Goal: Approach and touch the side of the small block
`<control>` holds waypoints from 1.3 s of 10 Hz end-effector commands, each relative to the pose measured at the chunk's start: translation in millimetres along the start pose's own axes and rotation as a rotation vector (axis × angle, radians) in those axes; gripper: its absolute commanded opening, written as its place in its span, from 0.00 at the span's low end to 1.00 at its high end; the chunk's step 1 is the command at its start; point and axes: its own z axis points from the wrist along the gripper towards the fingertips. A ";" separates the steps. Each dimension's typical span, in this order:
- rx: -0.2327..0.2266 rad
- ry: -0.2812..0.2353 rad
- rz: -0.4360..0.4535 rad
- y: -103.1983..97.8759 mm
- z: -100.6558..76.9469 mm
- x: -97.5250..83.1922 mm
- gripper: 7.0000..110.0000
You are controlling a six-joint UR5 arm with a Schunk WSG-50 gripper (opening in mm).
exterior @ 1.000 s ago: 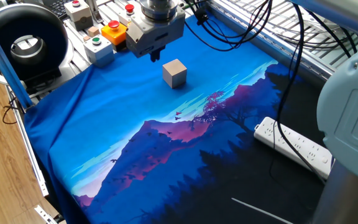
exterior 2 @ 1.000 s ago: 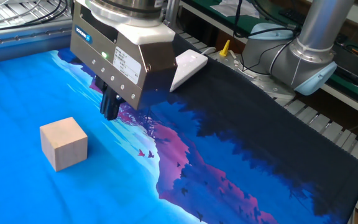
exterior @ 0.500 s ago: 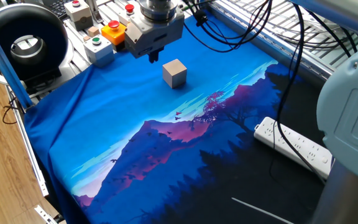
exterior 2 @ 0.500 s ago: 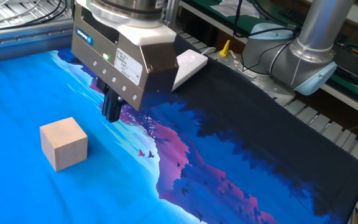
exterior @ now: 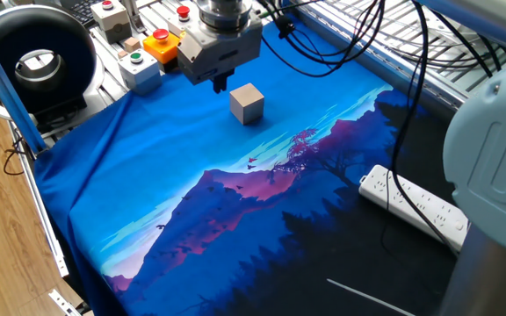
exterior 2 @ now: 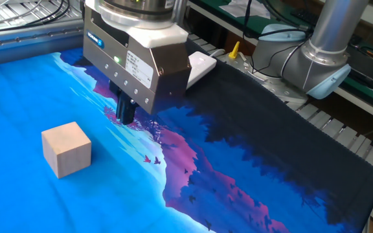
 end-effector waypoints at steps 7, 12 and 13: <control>0.005 -0.018 -0.015 1.0 4.7 -13.1 0.00; -0.017 -0.012 0.017 22.0 59.2 -52.1 0.00; -0.018 -0.020 0.014 22.9 68.3 -55.6 0.00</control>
